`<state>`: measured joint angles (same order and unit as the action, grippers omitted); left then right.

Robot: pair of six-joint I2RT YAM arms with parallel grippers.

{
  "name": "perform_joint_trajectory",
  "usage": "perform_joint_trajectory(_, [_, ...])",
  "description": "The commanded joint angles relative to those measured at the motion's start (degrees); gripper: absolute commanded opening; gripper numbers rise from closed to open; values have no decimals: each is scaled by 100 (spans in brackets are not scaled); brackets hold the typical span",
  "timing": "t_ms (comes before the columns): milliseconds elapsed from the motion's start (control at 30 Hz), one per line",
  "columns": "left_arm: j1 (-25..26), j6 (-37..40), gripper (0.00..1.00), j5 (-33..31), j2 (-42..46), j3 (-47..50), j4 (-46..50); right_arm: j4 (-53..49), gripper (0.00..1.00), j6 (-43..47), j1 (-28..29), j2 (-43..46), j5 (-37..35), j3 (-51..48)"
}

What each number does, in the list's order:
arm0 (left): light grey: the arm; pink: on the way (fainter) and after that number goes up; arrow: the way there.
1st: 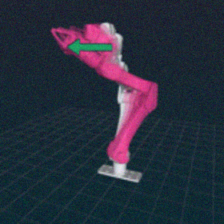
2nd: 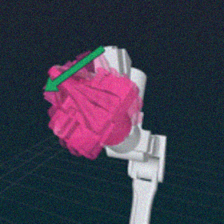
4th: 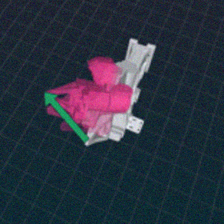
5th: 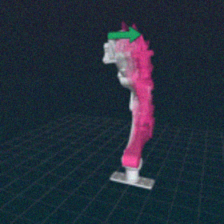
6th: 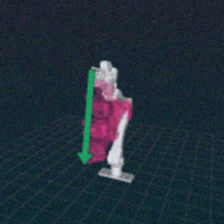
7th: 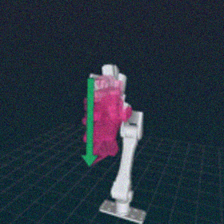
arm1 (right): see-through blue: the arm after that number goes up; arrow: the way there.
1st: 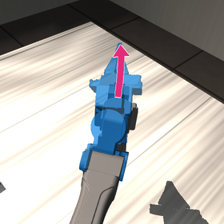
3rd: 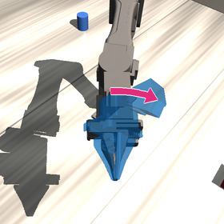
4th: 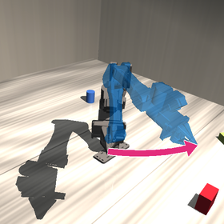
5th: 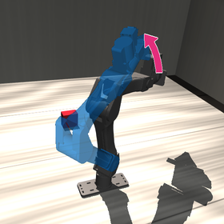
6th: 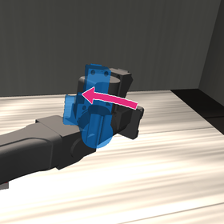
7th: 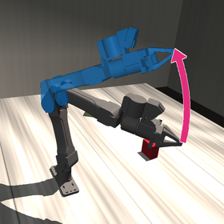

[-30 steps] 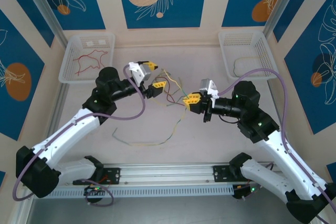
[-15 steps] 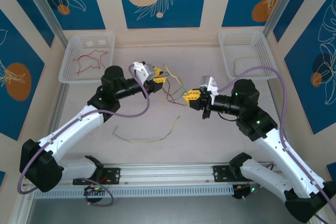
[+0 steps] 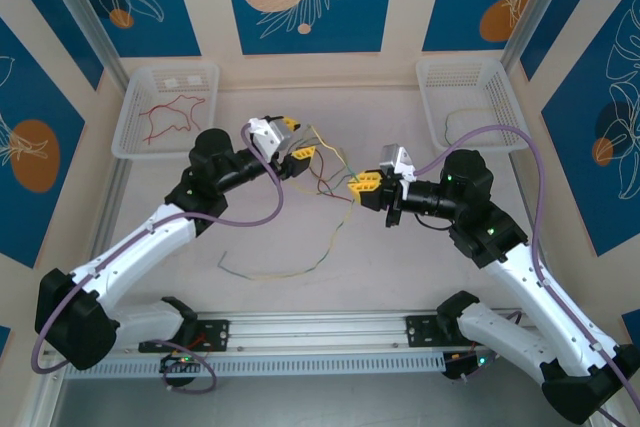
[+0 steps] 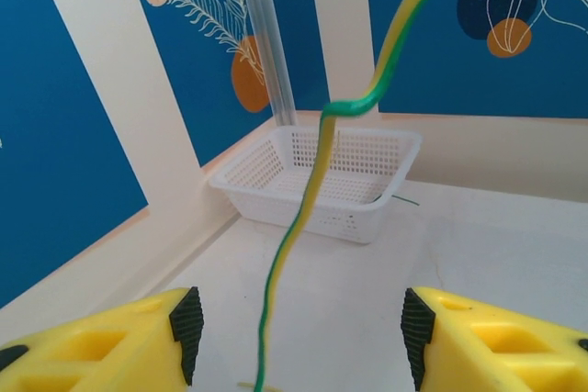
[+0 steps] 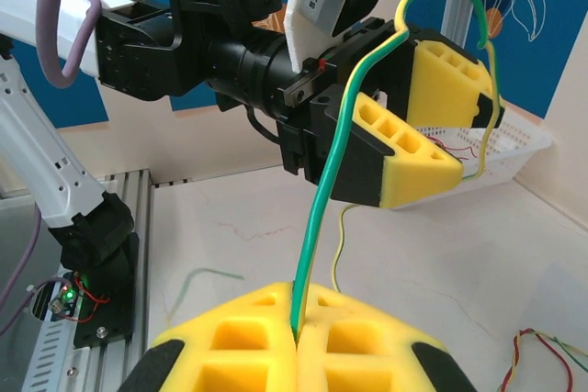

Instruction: Untangle the cables

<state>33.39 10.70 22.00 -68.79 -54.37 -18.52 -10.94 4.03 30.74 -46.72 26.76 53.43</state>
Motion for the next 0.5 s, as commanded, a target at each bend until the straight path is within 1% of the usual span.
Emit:
perform_joint_trajectory(0, [1, 106, 61, 77, -141, -224, -102, 57, 0, -74, -33, 25, 242, 79])
perform_joint_trajectory(67, [0, 113, 59, 93, -228, -291, -128, 94, 0, -94, -29, 6, 261, 89])
perform_joint_trajectory(100, [7, 96, 54, 106, -249, -299, -146, 116, 0, -96, -33, 7, 257, 89])
perform_joint_trajectory(167, [2, 48, 39, 215, -296, -337, -168, 174, 0, -103, -33, -20, 212, 80])
perform_joint_trajectory(233, [9, -5, 36, 327, -323, -378, -177, 210, 0, -123, -42, -47, 200, 88])
perform_joint_trajectory(367, [14, -15, 36, 269, -364, -375, -195, 189, 0, -94, -55, -129, 438, 139])
perform_joint_trajectory(433, [19, -19, 30, 288, -360, -360, -198, 213, 0, -111, -68, -153, 367, 135])
perform_joint_trajectory(467, [16, -40, 25, 328, -355, -370, -191, 272, 0, -141, -66, -145, 228, 112])
